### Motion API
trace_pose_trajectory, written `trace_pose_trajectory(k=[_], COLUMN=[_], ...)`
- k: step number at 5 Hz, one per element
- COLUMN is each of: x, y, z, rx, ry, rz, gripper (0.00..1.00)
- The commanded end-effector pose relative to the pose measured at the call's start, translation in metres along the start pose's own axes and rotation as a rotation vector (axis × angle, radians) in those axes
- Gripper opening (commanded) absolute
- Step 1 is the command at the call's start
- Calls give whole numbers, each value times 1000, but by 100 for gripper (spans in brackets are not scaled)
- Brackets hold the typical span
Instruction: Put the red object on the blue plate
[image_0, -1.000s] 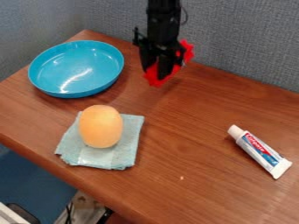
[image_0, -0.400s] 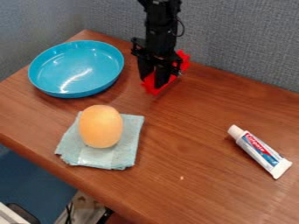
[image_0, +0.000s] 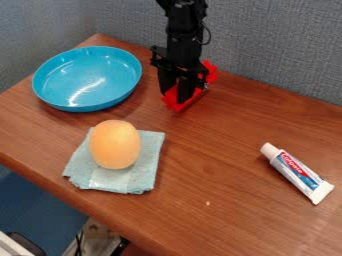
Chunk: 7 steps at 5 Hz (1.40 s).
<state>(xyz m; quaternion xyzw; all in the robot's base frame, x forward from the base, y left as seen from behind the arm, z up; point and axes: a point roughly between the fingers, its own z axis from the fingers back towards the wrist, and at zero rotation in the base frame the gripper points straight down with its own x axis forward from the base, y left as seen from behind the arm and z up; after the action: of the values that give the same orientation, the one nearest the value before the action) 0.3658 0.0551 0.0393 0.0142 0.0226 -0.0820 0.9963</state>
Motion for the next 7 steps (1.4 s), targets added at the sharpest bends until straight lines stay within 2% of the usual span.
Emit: trace_pose_trajectory(k=[1, 2, 3, 4, 6, 7], x=[5, 3, -1, 1, 4, 2], y=[6, 2, -5, -4, 0, 3], z=[31, 45, 67, 56, 26, 37], rx=[12, 6, 7, 20, 31, 26], ry=[-80, -104, -145, -137, -94, -112], rz=[14, 8, 5, 8, 2, 10], gripper=[0, 0, 0, 0, 0, 0])
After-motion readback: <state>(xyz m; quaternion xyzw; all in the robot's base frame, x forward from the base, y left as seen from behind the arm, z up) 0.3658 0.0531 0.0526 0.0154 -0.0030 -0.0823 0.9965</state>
